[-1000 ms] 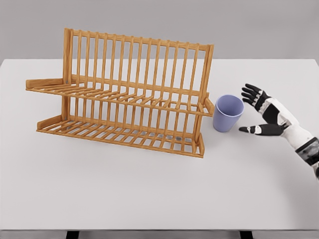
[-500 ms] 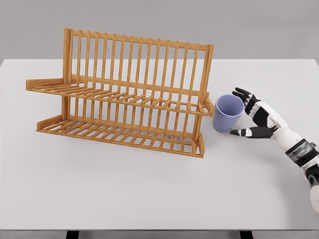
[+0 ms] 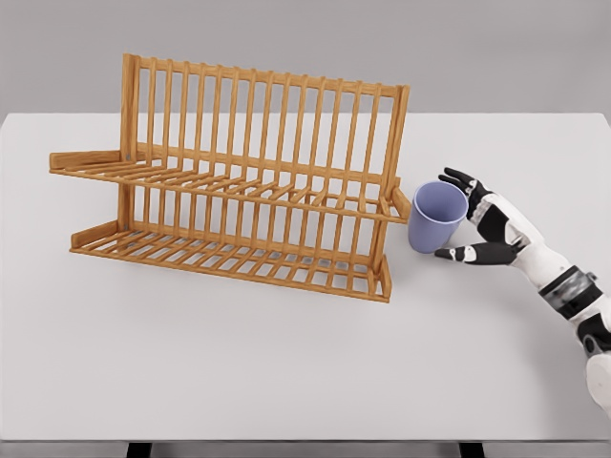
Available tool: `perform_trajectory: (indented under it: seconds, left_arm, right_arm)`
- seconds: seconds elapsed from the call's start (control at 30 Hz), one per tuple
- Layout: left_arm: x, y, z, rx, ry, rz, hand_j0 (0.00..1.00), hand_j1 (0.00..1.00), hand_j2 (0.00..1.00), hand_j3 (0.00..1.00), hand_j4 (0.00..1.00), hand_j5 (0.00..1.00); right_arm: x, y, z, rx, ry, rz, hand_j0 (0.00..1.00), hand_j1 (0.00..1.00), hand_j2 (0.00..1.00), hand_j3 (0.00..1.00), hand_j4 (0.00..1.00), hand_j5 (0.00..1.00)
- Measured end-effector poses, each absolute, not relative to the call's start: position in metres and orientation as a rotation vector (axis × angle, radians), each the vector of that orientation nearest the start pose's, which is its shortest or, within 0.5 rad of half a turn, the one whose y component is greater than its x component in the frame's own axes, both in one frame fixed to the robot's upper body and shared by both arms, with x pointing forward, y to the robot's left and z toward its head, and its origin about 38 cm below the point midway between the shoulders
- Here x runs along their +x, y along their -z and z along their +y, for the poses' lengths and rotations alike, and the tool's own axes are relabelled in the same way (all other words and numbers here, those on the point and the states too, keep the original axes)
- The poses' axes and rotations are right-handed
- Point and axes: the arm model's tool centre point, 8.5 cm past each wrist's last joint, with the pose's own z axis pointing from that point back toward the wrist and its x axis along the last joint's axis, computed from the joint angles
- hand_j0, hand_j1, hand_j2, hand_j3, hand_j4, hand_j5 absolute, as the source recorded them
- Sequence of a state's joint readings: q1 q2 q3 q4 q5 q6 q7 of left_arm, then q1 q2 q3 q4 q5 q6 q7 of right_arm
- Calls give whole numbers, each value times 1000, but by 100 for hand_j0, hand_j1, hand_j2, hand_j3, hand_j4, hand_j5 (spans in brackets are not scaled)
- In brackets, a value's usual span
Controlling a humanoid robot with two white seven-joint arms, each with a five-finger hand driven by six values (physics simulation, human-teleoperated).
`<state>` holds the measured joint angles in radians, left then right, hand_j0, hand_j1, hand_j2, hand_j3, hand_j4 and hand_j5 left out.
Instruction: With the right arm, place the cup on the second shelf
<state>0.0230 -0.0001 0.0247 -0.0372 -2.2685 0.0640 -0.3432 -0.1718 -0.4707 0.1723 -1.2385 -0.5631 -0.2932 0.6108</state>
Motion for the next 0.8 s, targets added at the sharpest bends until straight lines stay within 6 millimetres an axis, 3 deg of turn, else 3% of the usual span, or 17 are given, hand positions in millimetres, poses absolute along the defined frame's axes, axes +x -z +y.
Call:
perform_trajectory:
  seconds: [0.8]
  left_arm:
    - [-19,256,291,-50,2184,506,100,100,100,100,100,100]
  right_arm:
    - [392,-77,-335,437,-515,-1606,100,100,100,100,100,100]
